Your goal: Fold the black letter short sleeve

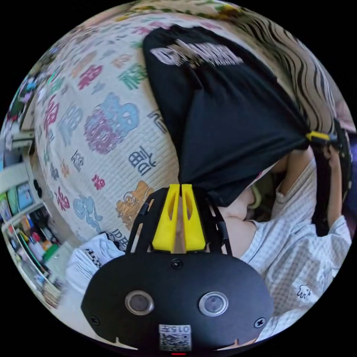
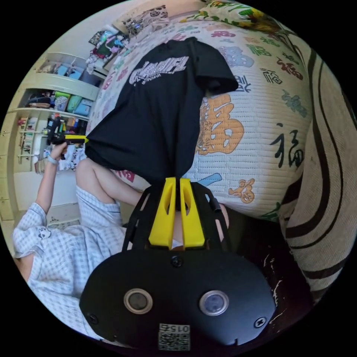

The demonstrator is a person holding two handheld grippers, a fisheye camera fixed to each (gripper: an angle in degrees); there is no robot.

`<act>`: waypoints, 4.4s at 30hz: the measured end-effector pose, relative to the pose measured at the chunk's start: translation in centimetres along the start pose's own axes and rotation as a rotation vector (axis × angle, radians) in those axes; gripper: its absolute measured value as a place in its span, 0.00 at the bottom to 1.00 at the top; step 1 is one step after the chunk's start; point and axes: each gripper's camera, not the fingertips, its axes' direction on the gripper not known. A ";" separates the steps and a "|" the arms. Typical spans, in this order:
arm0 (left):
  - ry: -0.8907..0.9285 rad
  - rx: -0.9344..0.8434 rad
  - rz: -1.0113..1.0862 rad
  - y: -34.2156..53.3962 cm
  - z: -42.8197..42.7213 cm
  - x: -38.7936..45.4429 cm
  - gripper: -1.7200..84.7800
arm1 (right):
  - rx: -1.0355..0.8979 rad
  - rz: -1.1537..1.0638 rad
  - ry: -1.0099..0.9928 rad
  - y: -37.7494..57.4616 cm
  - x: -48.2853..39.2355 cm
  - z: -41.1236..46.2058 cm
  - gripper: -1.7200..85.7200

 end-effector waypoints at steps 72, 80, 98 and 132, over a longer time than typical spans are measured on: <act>0.686 0.478 -0.221 40.5 6.5 -6.7 0.02 | 0.109 0.049 0.173 9.1 -18.1 -7.2 0.01; 0.734 0.826 -0.220 58.6 -4.0 -14.5 0.01 | 0.244 0.000 -0.298 17.1 -20.0 -7.9 0.01; 0.831 1.581 -0.307 40.9 -45.3 -30.1 0.01 | 0.861 0.021 -0.388 -5.0 -29.5 -39.2 0.01; 0.227 0.486 0.281 5.8 7.0 7.4 0.15 | 0.694 0.091 -0.499 24.3 -23.6 -11.3 0.02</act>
